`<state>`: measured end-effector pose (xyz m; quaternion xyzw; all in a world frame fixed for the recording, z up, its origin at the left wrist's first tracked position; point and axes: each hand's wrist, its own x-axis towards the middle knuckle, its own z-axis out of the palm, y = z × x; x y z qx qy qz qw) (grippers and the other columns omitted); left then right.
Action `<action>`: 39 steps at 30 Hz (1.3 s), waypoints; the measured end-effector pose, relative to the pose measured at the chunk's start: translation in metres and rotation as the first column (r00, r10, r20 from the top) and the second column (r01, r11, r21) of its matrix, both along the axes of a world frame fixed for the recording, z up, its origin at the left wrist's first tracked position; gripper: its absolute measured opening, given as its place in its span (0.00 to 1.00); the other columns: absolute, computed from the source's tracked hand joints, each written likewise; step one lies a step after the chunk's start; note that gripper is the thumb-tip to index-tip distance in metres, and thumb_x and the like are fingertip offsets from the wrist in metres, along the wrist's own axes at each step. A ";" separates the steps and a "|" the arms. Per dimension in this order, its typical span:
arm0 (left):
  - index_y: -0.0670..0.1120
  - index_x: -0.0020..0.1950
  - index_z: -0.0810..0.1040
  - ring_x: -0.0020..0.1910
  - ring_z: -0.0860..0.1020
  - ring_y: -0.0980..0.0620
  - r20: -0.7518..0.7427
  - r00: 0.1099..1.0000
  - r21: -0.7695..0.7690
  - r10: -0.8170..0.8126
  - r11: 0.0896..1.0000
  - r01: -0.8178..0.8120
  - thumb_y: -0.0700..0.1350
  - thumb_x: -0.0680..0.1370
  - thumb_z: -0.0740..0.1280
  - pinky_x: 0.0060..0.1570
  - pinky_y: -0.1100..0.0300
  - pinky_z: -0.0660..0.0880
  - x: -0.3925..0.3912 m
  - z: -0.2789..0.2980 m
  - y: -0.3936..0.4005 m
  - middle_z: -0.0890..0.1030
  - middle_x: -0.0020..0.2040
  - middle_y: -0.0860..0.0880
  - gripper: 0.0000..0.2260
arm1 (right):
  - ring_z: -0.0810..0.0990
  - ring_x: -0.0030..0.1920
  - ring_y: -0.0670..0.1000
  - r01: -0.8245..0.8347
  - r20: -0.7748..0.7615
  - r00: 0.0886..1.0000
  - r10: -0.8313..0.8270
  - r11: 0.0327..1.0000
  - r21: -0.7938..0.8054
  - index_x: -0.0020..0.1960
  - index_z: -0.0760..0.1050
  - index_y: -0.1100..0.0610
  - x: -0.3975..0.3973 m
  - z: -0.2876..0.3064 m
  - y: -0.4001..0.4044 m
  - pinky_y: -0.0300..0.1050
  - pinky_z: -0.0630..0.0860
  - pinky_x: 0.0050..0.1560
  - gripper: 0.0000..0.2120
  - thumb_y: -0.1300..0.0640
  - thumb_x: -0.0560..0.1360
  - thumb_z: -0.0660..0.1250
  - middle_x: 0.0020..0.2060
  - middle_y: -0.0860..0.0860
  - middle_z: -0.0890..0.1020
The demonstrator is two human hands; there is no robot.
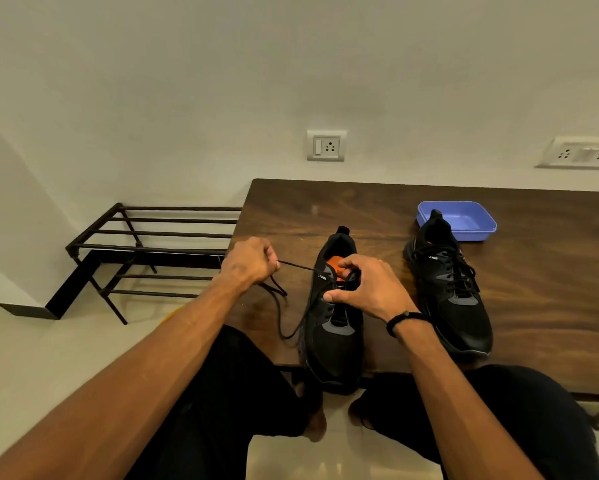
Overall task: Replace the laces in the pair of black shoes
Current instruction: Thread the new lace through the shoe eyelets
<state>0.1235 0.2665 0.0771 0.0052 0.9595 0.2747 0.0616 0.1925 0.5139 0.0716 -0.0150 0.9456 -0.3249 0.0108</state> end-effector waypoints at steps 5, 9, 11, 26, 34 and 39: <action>0.50 0.46 0.78 0.48 0.80 0.53 0.034 0.988 0.067 -0.148 0.987 0.145 0.55 0.74 0.77 0.50 0.55 0.78 0.009 0.007 0.004 0.81 0.47 0.52 0.12 | 0.78 0.63 0.49 0.005 0.001 1.000 -0.005 1.000 -0.029 0.70 0.76 0.51 0.004 0.002 -0.001 0.39 0.72 0.58 0.38 0.42 0.64 0.83 0.63 0.48 0.81; 0.53 0.51 0.84 0.54 0.80 0.54 0.367 0.834 -0.004 -0.412 0.896 0.444 0.58 0.75 0.75 0.56 0.56 0.77 0.024 0.006 0.021 0.84 0.51 0.54 0.10 | 0.77 0.63 0.49 0.014 0.030 0.999 -0.013 0.999 -0.031 0.71 0.75 0.49 0.005 0.006 0.000 0.40 0.72 0.58 0.39 0.42 0.64 0.84 0.64 0.49 0.80; 0.52 0.53 0.85 0.55 0.80 0.53 0.426 0.797 -0.069 -0.428 0.863 0.500 0.58 0.76 0.75 0.59 0.54 0.77 0.027 0.003 0.032 0.85 0.53 0.52 0.12 | 0.77 0.60 0.47 0.023 0.042 0.999 -0.022 0.999 -0.032 0.71 0.75 0.49 0.007 0.008 0.001 0.39 0.72 0.56 0.39 0.43 0.64 0.84 0.64 0.48 0.80; 0.39 0.65 0.78 0.39 0.84 0.50 0.218 0.876 0.841 -0.431 0.539 0.056 0.34 0.79 0.71 0.44 0.60 0.83 0.041 0.046 0.058 0.85 0.45 0.40 0.14 | 0.86 0.45 0.55 0.242 0.234 0.967 -0.097 0.630 -0.738 0.56 0.80 0.59 0.025 0.030 -0.004 0.50 0.83 0.52 0.13 0.49 0.82 0.68 0.44 0.58 0.86; 0.50 0.51 0.87 0.46 0.86 0.56 0.008 0.995 0.633 -0.095 0.772 0.068 0.41 0.73 0.79 0.56 0.55 0.82 0.033 0.028 0.079 0.88 0.43 0.51 0.09 | 0.78 0.31 0.48 0.323 0.320 0.945 -0.067 0.350 -0.879 0.56 0.81 0.65 0.029 0.035 0.015 0.51 0.82 0.51 0.09 0.60 0.79 0.72 0.37 0.55 0.80; 0.53 0.43 0.85 0.35 0.81 0.64 -0.244 0.969 0.232 0.037 0.972 0.022 0.46 0.74 0.78 0.45 0.63 0.81 0.033 0.024 0.074 0.82 0.33 0.58 0.04 | 0.71 0.29 0.44 0.307 0.239 0.940 -0.245 0.298 -0.904 0.55 0.82 0.65 0.024 0.049 0.043 0.35 0.71 0.28 0.08 0.62 0.80 0.70 0.41 0.56 0.86</action>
